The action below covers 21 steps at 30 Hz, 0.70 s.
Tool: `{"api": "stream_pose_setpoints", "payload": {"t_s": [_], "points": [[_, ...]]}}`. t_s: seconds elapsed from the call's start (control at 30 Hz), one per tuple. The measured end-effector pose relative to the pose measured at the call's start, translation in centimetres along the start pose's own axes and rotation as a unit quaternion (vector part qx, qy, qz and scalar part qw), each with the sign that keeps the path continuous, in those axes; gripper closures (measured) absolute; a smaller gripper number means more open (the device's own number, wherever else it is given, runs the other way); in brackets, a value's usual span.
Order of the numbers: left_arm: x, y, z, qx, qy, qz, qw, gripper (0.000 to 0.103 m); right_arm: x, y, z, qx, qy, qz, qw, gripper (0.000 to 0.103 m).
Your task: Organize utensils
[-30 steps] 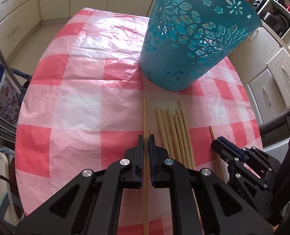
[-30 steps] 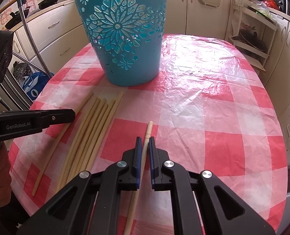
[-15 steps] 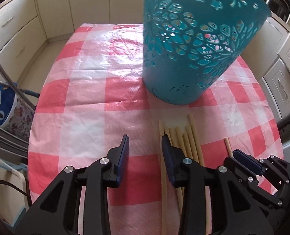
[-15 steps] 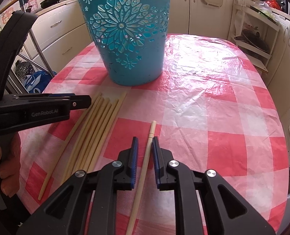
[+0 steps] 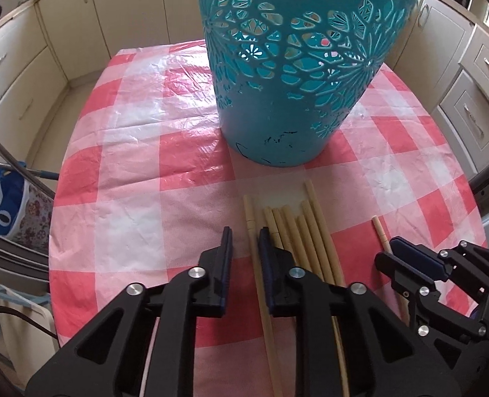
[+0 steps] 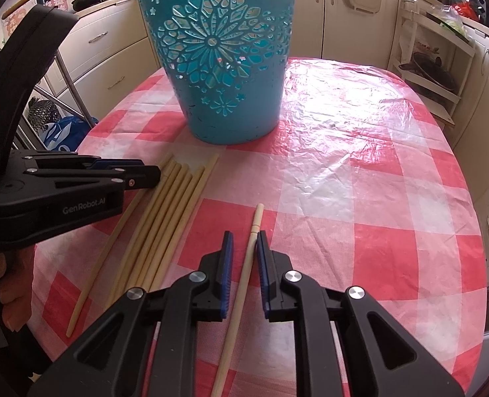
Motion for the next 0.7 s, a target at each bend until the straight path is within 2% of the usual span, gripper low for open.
{"api": "stream_pose_setpoints", "payload": {"t_s": [0.1, 0.2, 0.43, 0.47, 0.6, 0.7], "points": [[0.1, 0.2, -0.1, 0.003, -0.01, -0.003, 0.9999, 0.098, 0.3, -0.1, 0.0, 0.001, 0.004, 0.001, 1.0, 0.088], [-0.2, 0.4, -0.3, 0.015, -0.006, -0.031, 0.9994, 0.098, 0.5, -0.1, 0.0, 0.006, 0.005, 0.013, 1.0, 0.09], [-0.1, 0.4, -0.5, 0.022, -0.023, -0.018, 0.9993, 0.098, 0.4, -0.3, 0.1, 0.002, 0.017, 0.005, 1.0, 0.09], [0.0, 0.5, -0.5, 0.021, -0.02, -0.023, 0.9993, 0.098, 0.5, -0.3, 0.1, 0.002, 0.019, 0.006, 1.0, 0.093], [1.5, 3.7, 1.4, -0.01, 0.002, -0.066, 0.9978, 0.098, 0.3, -0.3, 0.1, -0.002, 0.01, 0.016, 1.0, 0.095], [2.9, 8.0, 4.1, -0.067, 0.02, -0.11, 0.9915, 0.098, 0.2, -0.3, 0.1, -0.002, 0.006, 0.019, 1.0, 0.095]]}}
Point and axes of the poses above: each gripper's, at about its wrist camera, not at the fingertips, and y roughly against the way its jaws point, x to its left, z to its top, the point moved 10 cm from there along -y, roughly the way its jaws point, and after that the axes turned 2 degrees about z, right-handed, at the moved point
